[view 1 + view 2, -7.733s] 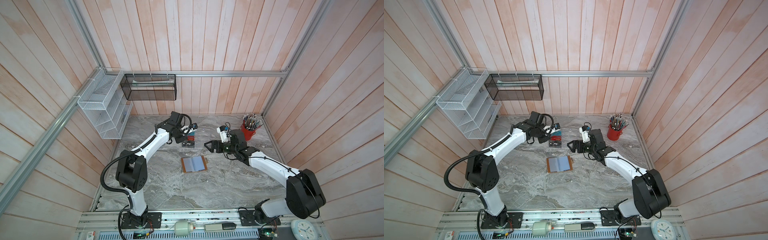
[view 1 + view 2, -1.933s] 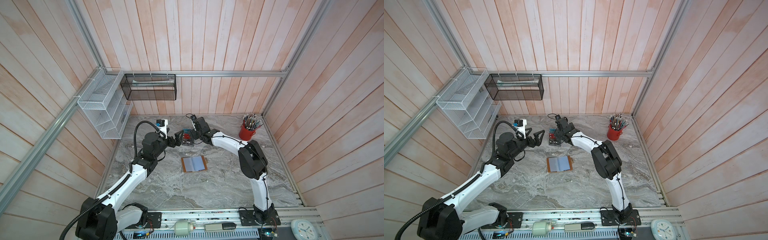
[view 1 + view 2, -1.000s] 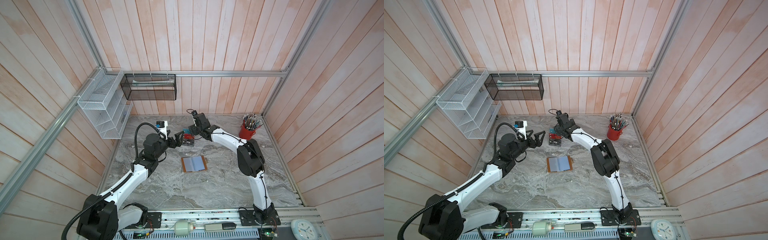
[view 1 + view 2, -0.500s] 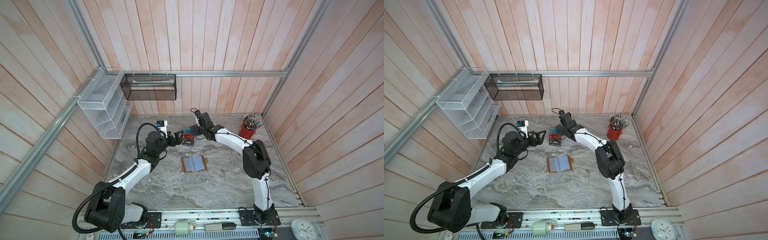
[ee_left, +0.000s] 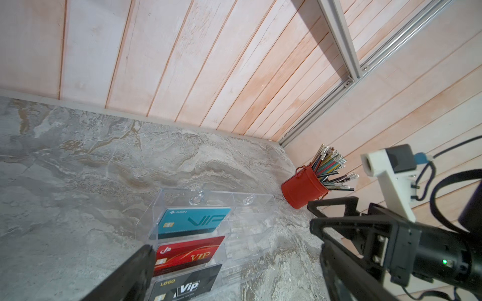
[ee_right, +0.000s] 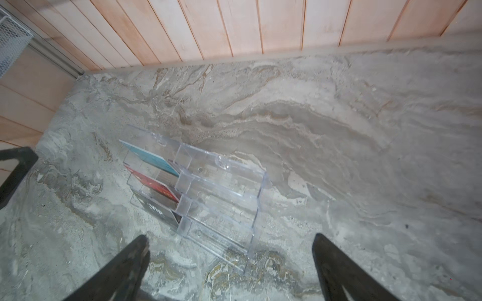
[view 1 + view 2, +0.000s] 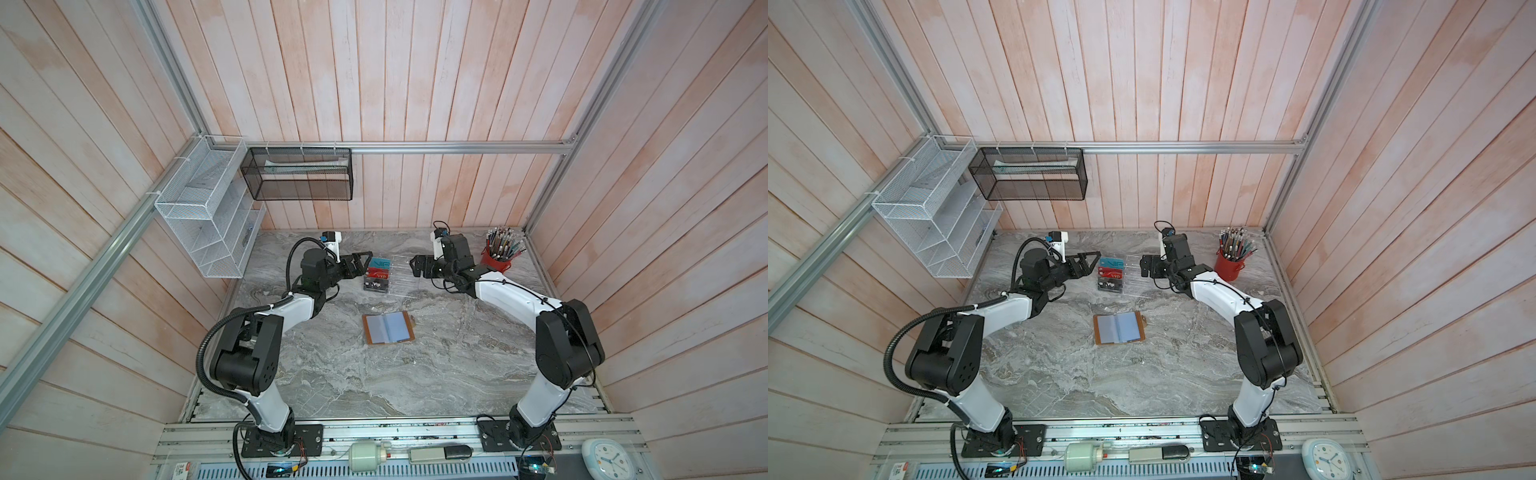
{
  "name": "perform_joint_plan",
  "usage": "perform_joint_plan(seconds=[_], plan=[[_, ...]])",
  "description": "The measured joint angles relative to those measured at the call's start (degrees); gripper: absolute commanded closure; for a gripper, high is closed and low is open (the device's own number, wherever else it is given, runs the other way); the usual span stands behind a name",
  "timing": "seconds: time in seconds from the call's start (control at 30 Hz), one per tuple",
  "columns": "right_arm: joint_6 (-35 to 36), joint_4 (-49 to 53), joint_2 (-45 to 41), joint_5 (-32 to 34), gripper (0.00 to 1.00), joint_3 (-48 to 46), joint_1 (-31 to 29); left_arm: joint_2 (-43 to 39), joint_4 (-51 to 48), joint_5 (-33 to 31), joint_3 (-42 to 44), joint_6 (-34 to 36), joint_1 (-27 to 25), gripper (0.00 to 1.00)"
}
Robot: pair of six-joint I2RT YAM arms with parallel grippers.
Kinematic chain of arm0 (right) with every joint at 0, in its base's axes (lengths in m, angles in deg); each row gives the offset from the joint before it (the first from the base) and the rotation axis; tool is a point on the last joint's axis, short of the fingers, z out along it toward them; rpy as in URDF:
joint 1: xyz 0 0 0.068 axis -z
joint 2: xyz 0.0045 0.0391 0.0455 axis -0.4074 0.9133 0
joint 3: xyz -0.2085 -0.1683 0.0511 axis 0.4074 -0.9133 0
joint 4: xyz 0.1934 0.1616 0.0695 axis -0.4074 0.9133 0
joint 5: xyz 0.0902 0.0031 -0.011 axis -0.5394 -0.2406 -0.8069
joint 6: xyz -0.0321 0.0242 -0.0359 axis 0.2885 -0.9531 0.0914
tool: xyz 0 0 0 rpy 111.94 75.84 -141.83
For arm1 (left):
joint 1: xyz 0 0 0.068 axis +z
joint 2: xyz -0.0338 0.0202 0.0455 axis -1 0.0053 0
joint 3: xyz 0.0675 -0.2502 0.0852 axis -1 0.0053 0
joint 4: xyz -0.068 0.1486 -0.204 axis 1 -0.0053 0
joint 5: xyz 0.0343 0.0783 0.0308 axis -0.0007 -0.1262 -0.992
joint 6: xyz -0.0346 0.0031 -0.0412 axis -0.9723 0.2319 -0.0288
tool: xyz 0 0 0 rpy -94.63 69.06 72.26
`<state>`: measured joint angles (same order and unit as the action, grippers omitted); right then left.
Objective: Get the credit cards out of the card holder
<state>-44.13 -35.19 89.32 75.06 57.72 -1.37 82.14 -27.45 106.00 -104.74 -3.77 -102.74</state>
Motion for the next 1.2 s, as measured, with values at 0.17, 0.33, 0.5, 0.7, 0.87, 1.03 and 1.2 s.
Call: perform_joint_plan(seconds=[0.17,0.33,0.5,0.7,0.87,1.03,1.2], plan=[[-2.9,-2.7,2.8,-8.0,0.02,-0.1,3.4,5.2,0.8,2.8,-4.0,-1.7,1.1,0.00],[-5.2,-5.4,6.6,-13.2,0.02,0.1,4.0,8.7,2.6,4.3,-6.2,-4.1,1.4,0.00],[-6.3,-6.6,9.8,-16.2,0.02,1.0,4.0,11.3,3.3,4.7,-6.3,-5.7,1.4,0.00],[-7.0,-7.8,11.1,-17.7,0.02,3.0,4.1,12.5,4.6,4.7,-6.3,-6.9,1.4,0.00],[-7.2,-8.6,13.0,-18.5,0.02,5.0,4.1,14.7,6.3,4.5,-6.3,-8.1,1.1,0.00],[-7.3,-8.8,14.6,-19.0,0.02,6.3,4.1,16.1,6.9,4.4,-6.3,-9.1,0.3,0.00],[-7.3,-8.9,16.2,-19.2,0.02,8.7,4.2,16.1,8.2,3.9,-6.3,-9.7,-0.2,0.00]])
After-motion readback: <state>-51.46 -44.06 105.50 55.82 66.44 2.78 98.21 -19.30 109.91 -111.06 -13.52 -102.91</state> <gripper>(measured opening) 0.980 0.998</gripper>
